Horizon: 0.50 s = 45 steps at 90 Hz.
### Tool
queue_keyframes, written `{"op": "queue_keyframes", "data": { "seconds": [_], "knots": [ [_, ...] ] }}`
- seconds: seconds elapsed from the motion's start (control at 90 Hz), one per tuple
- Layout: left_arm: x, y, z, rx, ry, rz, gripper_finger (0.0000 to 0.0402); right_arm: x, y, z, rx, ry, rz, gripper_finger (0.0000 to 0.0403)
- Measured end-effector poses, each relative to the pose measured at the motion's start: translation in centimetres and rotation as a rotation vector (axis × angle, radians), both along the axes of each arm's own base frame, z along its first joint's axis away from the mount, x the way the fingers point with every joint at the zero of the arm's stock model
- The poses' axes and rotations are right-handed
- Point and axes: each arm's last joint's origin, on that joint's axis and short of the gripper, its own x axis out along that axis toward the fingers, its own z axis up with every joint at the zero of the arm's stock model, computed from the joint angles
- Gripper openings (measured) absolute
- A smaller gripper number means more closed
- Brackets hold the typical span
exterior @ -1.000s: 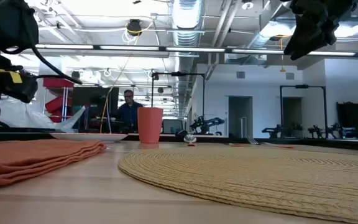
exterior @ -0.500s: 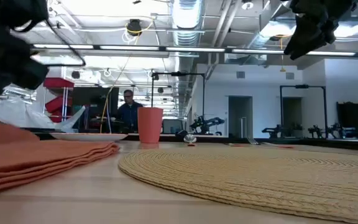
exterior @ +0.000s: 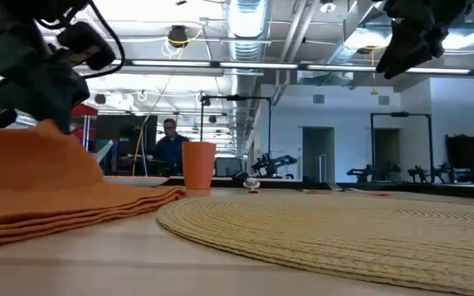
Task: Set table place
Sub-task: Fold the orange table napkin
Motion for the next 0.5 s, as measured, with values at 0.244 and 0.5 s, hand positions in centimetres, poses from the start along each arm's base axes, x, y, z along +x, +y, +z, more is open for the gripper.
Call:
{"op": "queue_keyframes", "data": {
  "seconds": [0.244, 0.5],
  "knots": [
    [1.5, 0.4, -0.4, -0.012, -0.030, 0.057, 0.0000, 0.0, 0.0, 0.0, 0.001, 0.004, 0.000, 0.0233],
    [4.2, 0.1, -1.3, -0.059, -0.118, 0.095, 0.0000, 0.0, 0.0, 0.0, 0.000, 0.006, 0.000, 0.0233]
  ]
}}
